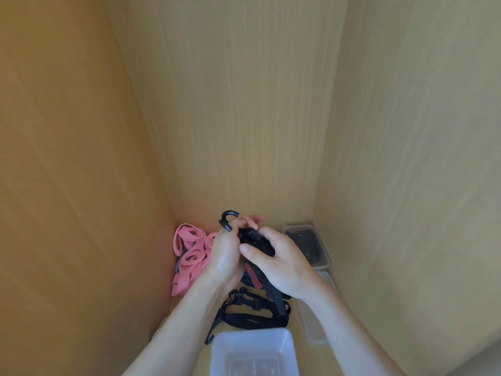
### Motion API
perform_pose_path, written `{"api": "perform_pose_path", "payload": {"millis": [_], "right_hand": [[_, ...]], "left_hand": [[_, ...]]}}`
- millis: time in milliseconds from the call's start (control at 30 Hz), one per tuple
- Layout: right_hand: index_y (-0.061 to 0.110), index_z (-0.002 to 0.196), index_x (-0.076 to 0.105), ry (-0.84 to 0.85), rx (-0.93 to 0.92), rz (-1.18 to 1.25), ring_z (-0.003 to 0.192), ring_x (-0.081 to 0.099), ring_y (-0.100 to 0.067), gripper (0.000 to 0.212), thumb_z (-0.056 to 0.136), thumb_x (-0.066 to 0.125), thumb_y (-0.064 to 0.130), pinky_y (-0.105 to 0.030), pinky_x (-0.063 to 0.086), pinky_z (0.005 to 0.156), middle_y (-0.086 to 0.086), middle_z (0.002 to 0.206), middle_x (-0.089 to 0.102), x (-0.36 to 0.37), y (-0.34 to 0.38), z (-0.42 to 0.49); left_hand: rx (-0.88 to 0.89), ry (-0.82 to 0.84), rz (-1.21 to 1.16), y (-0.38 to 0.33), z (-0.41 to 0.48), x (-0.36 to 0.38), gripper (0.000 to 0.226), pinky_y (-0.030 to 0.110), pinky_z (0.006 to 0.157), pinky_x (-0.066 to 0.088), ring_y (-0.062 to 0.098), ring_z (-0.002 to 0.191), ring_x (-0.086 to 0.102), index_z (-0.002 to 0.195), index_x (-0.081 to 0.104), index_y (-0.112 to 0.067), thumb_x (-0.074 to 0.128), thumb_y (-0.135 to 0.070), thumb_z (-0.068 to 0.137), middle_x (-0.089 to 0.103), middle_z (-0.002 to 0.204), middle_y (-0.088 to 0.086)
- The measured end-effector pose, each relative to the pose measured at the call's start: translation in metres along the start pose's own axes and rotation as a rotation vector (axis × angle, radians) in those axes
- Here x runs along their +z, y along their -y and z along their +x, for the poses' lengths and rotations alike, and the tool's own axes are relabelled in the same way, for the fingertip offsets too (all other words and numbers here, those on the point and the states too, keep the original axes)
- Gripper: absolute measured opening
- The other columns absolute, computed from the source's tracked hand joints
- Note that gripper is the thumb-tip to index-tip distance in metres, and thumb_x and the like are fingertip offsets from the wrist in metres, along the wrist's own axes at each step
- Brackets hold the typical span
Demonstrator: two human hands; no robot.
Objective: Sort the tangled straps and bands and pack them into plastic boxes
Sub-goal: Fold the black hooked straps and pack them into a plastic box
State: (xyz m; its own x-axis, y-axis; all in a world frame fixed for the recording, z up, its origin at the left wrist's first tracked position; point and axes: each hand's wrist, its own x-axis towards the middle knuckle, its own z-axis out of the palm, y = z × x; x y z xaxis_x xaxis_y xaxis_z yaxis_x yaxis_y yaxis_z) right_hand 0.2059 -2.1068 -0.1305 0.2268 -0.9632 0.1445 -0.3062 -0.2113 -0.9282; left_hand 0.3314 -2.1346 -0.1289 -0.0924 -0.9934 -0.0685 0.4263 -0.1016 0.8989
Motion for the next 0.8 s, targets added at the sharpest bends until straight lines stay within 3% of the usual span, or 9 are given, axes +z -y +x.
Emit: {"api": "perform_pose_path", "payload": {"millis": [167,233,300,367,434,534,634,700,800], "right_hand": [[0.029,0.113,0.067,0.062,0.010,0.020,0.097,0.069,-0.014,0.034,0.091,0.056,0.051,-0.047,0.055,0.089,0.003,0.102,0.073,0.000,-0.001,0.000],[0.018,0.106,0.068,0.073,0.031,0.034,0.086,0.067,-0.028,0.042,0.089,0.055,0.054,-0.057,0.050,0.086,-0.010,0.094,0.072,-0.002,0.000,0.001],[0.002,0.107,0.065,0.124,0.061,0.061,0.079,0.060,-0.035,0.054,0.089,0.056,0.053,-0.062,0.047,0.081,-0.019,0.090,0.067,-0.007,-0.001,0.002],[-0.004,0.103,0.061,0.203,0.086,0.068,0.070,0.050,-0.032,0.057,0.090,0.057,0.051,-0.051,0.040,0.068,-0.017,0.080,0.058,-0.013,-0.003,0.001],[0.002,0.091,0.059,0.262,0.100,0.064,0.063,0.041,-0.021,0.046,0.093,0.057,0.048,-0.038,0.033,0.061,-0.006,0.071,0.046,-0.016,-0.005,0.001],[0.002,0.088,0.059,0.291,0.113,0.077,0.055,0.038,-0.014,0.038,0.101,0.056,0.037,-0.027,0.030,0.053,0.001,0.066,0.044,-0.020,-0.009,0.000],[0.000,0.095,0.063,0.279,0.136,0.120,0.053,0.043,-0.012,0.033,0.105,0.054,0.031,-0.025,0.034,0.050,0.006,0.061,0.051,-0.026,-0.013,-0.001],[0.008,0.091,0.065,0.294,0.145,0.131,0.052,0.044,-0.012,0.030,0.105,0.053,0.031,-0.026,0.035,0.051,0.009,0.059,0.052,-0.029,-0.013,-0.002],[0.011,0.093,0.067,0.298,0.172,0.169,0.048,0.043,-0.009,0.028,0.104,0.054,0.033,-0.025,0.035,0.050,0.010,0.056,0.052,-0.032,-0.013,0.000]], "left_hand": [[-0.064,0.037,0.065,-0.001,0.001,-0.007,0.033,0.045,0.092,0.054,0.028,0.100,0.068,0.070,0.066,-0.015,0.046,-0.015,0.097,0.073,0.101,0.010],[-0.076,0.112,0.163,-0.008,0.000,-0.015,0.034,0.033,0.076,0.055,0.021,0.083,0.067,0.074,0.070,-0.015,0.048,-0.014,0.099,0.070,0.085,0.007],[-0.067,0.176,0.289,-0.017,0.000,-0.026,0.024,0.028,0.069,0.054,0.019,0.078,0.066,0.081,0.072,-0.013,0.055,-0.012,0.099,0.069,0.081,0.007],[-0.060,0.226,0.406,-0.028,0.000,-0.038,0.005,0.038,0.078,0.054,0.025,0.083,0.064,0.093,0.071,-0.010,0.068,-0.014,0.092,0.069,0.087,0.010],[-0.070,0.289,0.532,-0.038,0.002,-0.050,0.029,0.049,0.085,0.049,0.030,0.087,0.062,0.105,0.070,-0.009,0.077,-0.021,0.081,0.068,0.095,0.012],[-0.088,0.417,0.590,-0.052,0.001,-0.059,0.041,0.038,0.072,0.046,0.030,0.082,0.053,0.111,0.068,-0.009,0.081,-0.026,0.077,0.064,0.100,0.017],[-0.059,0.424,0.651,-0.061,0.002,-0.062,0.025,0.024,0.056,0.047,0.018,0.065,0.054,0.107,0.071,-0.011,0.078,-0.024,0.087,0.066,0.085,0.007],[-0.082,0.413,0.697,-0.062,0.003,-0.061,0.024,0.021,0.047,0.044,0.014,0.051,0.051,0.104,0.070,-0.010,0.071,-0.029,0.088,0.064,0.069,0.000],[-0.121,0.450,0.648,-0.058,0.002,-0.053,0.030,0.024,0.040,0.042,0.018,0.041,0.050,0.103,0.060,-0.005,0.066,-0.032,0.091,0.053,0.055,0.005]]}}
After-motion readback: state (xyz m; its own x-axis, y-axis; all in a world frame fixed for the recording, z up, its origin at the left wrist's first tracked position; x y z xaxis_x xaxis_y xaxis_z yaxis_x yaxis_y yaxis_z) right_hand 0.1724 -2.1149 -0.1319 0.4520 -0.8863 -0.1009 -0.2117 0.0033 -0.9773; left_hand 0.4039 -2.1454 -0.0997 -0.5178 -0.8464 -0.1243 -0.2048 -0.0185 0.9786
